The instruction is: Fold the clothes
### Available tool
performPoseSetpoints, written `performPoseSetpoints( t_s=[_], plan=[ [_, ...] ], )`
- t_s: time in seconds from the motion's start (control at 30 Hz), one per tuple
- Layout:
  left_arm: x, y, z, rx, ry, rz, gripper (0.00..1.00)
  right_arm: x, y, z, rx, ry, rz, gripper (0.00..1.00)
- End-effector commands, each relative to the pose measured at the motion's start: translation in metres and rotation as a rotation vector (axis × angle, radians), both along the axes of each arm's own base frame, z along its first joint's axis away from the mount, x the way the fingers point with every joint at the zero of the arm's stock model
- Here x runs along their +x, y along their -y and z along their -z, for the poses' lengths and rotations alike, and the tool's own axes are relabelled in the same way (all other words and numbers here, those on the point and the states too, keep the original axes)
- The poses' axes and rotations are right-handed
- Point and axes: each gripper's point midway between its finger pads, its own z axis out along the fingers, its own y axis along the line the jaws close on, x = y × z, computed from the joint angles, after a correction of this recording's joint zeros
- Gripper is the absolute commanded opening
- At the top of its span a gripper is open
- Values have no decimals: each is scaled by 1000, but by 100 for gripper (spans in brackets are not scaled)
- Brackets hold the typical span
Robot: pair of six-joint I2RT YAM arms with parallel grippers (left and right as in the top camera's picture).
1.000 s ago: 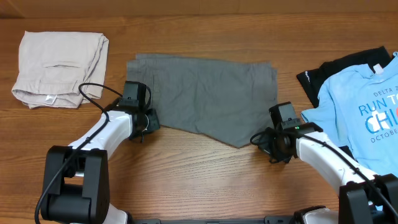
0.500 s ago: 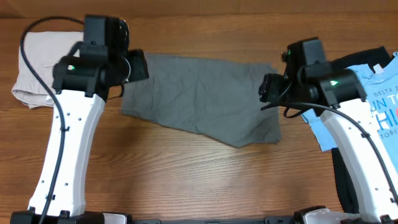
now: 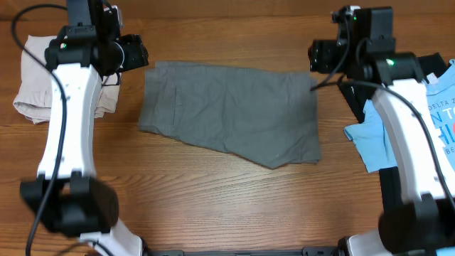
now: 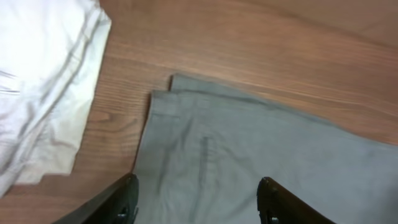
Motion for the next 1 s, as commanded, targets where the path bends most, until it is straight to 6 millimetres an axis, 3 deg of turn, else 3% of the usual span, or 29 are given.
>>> performPoseSetpoints(
  t_s=[0.0,0.13,0.23,0.33,0.53,0.97],
  plan=[
    [21,-6,39,-21,-33,34,68,31,10,35,-74,-2,-67,74],
    [39,-12,79,-24,-62,27,71,53,8,88,-122,-32,-195,74],
    [44,-12,102,-26,-90,26,72,56,12,134,-173,-101,-265,73],
    [44,-14,117,-25,-121,23,72,60,18,162,-156,-137,-266,73],
    [42,-13,120,-26,-133,23,72,53,11,178,-7,-165,-322,68],
    [36,-12,123,-30,-161,23,72,49,-2,188,48,-180,-361,68]
  ],
)
